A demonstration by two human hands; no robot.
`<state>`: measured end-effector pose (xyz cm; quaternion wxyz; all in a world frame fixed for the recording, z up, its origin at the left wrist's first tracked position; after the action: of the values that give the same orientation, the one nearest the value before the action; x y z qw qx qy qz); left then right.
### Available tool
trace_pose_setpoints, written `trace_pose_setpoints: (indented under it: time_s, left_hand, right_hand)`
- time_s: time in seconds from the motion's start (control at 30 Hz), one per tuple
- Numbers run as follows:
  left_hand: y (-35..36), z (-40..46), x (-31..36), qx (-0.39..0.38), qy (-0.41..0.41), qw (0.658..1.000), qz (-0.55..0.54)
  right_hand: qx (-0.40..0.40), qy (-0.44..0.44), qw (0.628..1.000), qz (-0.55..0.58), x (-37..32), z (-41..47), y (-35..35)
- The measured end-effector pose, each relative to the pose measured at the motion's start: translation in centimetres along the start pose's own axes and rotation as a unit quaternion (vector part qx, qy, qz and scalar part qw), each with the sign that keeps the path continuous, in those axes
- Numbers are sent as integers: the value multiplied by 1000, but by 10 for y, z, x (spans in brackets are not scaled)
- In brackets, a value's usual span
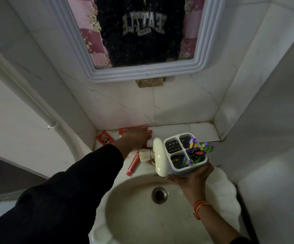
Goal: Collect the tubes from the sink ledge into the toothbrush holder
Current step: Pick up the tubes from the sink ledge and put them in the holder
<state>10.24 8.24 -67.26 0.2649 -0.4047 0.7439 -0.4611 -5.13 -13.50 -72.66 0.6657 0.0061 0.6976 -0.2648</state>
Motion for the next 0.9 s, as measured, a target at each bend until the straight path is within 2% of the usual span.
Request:
trace_pose_setpoints:
  time_s: [0.2, 0.43, 0.6, 0.8, 0.9]
  left_hand:
    - [-22, -4, -1, 7, 17, 1000, 5]
    - [-75, -17, 20, 37, 52, 995, 83]
    - [-131, -20, 54, 32, 51, 991, 122]
    - [-162, -15, 116, -11, 64, 992, 111]
    - [-167, -16, 140, 16, 53, 995, 81]
  right_hand:
    - [-4, 3, 1000, -13, 3, -3, -2]
    - [-26, -4, 1000, 16, -5, 7, -3]
    - [-59, 26, 997, 51, -8, 10, -1]
    - [-77, 71, 994, 23, 8, 11, -1]
    - [-87, 74, 993, 20, 10, 13, 0]
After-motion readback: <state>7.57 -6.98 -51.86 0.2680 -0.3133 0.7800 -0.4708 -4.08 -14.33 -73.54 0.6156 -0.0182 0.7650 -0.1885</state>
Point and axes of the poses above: each hand's wrist, its own z-axis towards the middle knuckle, its own y-axis out of the palm, x = y × z, the point moved 6 cm from there along z, towards the middle knuckle, and after that the axes turned 6 degrees about y, right-handed, at the moved point
